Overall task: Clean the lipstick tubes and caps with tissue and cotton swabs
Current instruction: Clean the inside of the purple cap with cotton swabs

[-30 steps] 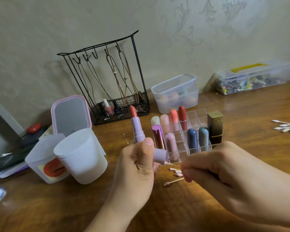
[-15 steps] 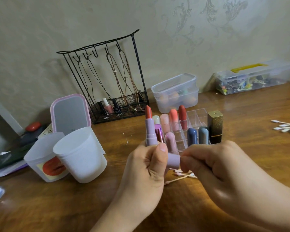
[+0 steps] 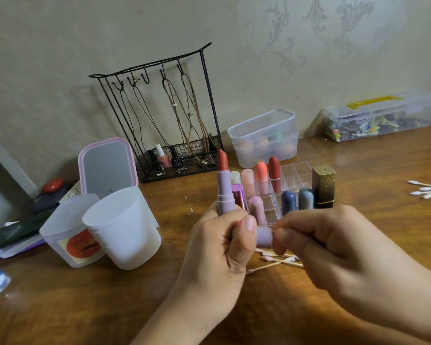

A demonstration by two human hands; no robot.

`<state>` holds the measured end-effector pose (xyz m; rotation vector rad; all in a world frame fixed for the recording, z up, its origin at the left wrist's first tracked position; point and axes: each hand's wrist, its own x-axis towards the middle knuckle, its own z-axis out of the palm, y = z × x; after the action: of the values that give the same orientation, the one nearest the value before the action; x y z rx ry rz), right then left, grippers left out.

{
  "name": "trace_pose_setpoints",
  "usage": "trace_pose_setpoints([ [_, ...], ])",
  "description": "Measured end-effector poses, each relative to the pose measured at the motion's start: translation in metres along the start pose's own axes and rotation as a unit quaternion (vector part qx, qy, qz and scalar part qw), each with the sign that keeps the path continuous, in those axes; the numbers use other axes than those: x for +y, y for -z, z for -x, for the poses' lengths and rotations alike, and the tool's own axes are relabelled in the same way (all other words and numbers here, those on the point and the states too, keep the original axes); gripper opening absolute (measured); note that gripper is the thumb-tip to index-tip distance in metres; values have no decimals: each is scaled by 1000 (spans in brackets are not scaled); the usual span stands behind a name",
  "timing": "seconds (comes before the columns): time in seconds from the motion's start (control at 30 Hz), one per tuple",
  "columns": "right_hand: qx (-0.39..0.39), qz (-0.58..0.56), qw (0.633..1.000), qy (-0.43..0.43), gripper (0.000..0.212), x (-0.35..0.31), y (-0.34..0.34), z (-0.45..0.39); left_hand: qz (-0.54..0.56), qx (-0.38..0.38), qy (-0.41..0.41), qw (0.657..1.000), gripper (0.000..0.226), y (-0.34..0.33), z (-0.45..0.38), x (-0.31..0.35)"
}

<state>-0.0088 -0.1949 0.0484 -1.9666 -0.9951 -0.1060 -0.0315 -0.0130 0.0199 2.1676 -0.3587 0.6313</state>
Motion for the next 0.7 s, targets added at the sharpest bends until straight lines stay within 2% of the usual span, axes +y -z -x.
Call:
trace_pose_setpoints([
  [0.07, 30, 47, 998, -4, 29, 6, -4, 0, -31, -4, -26, 999, 46, 0, -1, 1],
  [0.17, -8, 90, 996, -3, 28, 7, -7, -1, -55, -11, -38, 998, 46, 1, -3, -3],
  [0.27, -69, 39, 997, 10, 26, 6, 2, -2, -42, -15, -42, 998, 47, 3, -4, -4],
  [0.33, -65, -23, 998, 6, 23, 9, 8, -3, -13, -24, -42, 999, 43, 5, -5, -1],
  [0.43, -38, -138, 990, -15, 26, 15, 14, -5, 86, -43, 8, 995, 39, 11, -6, 1],
  [0.53, -12, -212, 977, -19, 33, 19, 19, -4, 209, -45, 81, 974, 32, 19, -8, 1],
  [0.63, 23, -213, 977, 10, 34, 20, 21, -5, 350, -57, 118, 928, 24, 20, -9, 4],
  [0.7, 39, -166, 985, 28, 32, 19, 20, -5, 413, -64, 115, 901, 22, 18, -10, 5],
])
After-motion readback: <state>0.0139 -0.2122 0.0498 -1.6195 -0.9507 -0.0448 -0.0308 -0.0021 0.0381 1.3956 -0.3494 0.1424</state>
